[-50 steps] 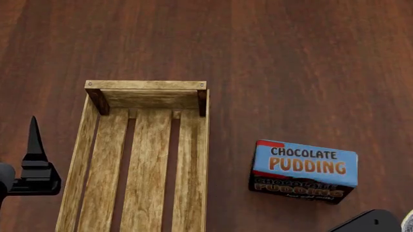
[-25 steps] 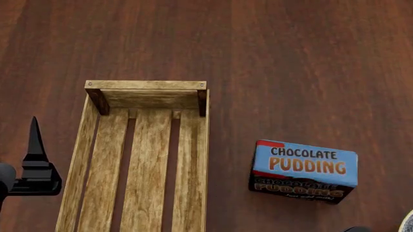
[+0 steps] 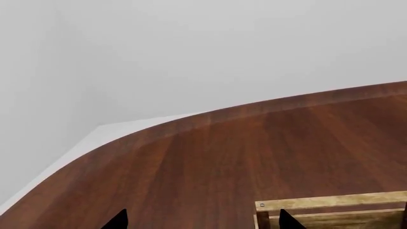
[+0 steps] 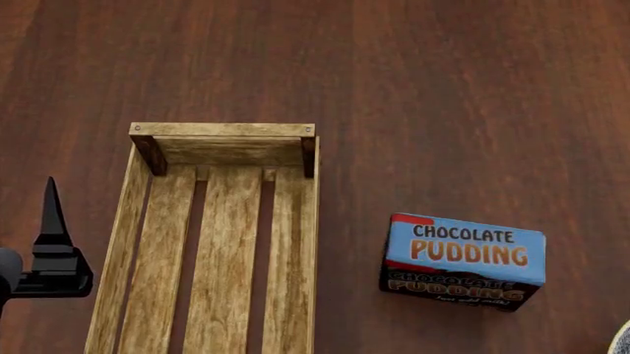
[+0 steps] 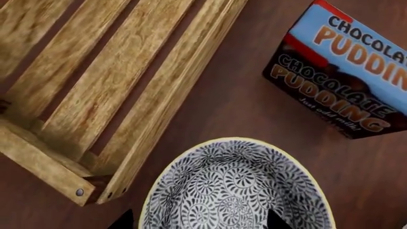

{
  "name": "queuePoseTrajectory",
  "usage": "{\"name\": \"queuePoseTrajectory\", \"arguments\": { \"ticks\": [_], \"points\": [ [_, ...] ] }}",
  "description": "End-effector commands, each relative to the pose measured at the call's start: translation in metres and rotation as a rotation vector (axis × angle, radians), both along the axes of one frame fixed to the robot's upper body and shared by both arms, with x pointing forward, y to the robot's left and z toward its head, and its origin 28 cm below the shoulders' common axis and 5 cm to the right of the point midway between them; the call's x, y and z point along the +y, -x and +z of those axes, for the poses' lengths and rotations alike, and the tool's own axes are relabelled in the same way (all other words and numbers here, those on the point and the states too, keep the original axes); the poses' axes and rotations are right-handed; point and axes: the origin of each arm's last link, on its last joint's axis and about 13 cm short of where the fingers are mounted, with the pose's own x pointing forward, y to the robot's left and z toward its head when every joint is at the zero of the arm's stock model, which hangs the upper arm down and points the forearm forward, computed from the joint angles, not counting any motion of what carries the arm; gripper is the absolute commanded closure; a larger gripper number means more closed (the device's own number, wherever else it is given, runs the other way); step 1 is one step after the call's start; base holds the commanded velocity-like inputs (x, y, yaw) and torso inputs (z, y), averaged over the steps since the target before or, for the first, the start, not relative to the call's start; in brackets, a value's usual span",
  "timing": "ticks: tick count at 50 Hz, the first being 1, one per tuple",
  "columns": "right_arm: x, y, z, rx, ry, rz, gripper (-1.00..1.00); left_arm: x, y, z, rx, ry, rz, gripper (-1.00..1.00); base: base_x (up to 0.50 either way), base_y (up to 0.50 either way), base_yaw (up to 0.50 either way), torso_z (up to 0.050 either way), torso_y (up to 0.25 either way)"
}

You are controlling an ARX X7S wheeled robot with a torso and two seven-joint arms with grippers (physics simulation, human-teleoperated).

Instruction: Stack the left bowl on the right bowl and place them in the tray.

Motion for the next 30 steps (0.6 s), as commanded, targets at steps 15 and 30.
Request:
{"name": "queuePoseTrajectory", "arguments": {
  "ticks": [15,30],
  "points": [
    [0.002,-0.001,-0.015,0.064,0.014,0.024,-1.00,0.000,0.000,0.000,-0.002,-0.003,-0.001,-1.00,0.00,0.00,0.00,0.000,0.000],
    [0.006,-0.011,-0.024,0.099,0.021,0.045,-1.00,0.000,0.000,0.000,-0.003,-0.002,-0.002,-1.00,0.00,0.00,0.00,0.000,0.000]
  ]
}}
